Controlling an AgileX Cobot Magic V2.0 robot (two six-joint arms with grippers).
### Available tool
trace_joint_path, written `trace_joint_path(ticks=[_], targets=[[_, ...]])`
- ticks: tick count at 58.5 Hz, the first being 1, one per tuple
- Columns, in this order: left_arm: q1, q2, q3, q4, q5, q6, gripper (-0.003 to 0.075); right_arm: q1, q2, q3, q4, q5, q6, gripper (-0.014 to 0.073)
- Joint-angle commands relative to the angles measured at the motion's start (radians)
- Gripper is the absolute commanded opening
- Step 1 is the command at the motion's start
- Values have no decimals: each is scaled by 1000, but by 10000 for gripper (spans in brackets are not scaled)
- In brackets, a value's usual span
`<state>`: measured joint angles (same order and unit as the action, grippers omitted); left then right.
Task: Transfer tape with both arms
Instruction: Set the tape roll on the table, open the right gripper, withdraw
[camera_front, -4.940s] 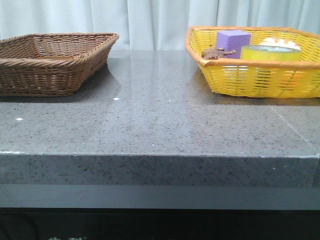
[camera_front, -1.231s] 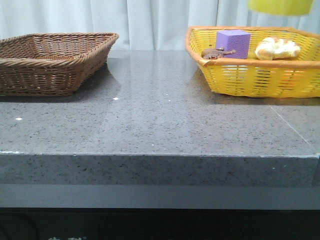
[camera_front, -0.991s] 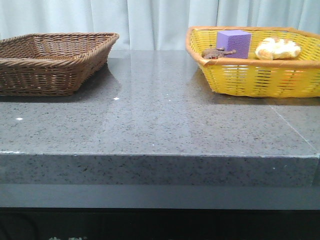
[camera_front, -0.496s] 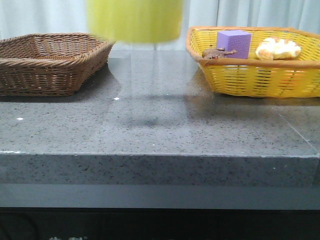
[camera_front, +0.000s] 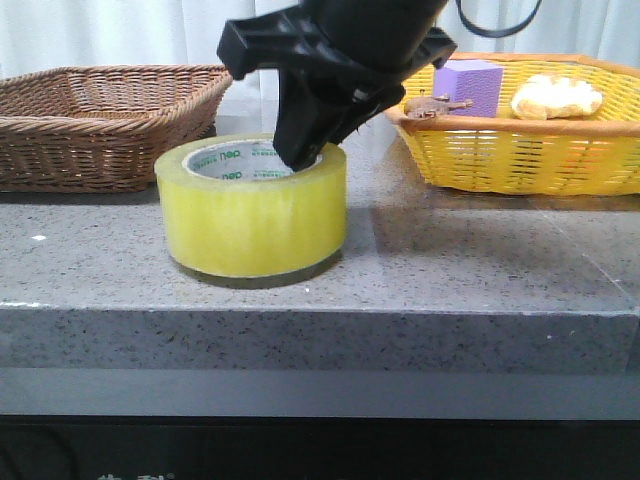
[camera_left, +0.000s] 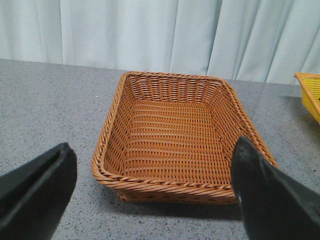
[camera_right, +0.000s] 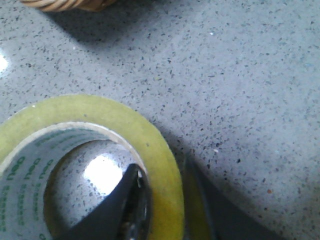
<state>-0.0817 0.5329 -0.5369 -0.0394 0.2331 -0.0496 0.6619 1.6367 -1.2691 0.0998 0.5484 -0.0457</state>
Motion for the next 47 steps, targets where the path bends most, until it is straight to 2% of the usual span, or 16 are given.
trace_joint_path(ticks=[1,12,16,28,34,47], targets=[[-4,7,-35,-2,-79,-5,620,0,-45,-17,8,-119,-8,34],[-4,7,-35,-2,-79,-5,620,0,-21,-14,9,-120,-8,42],[-4,7,-35,-2,-79,-5,620,0,-13,-14,15,-114,-8,76],[-4,7,-35,-2,-79,-5,620,0,-20,-15,16,-123,-8,304],[-4,7,-35,-2,-79,-5,620,0,-45,-16,16,-122,-8,387],[-4,7,-35,-2,-79,-5,620,-2,-154,-16,16,-130,-8,391]])
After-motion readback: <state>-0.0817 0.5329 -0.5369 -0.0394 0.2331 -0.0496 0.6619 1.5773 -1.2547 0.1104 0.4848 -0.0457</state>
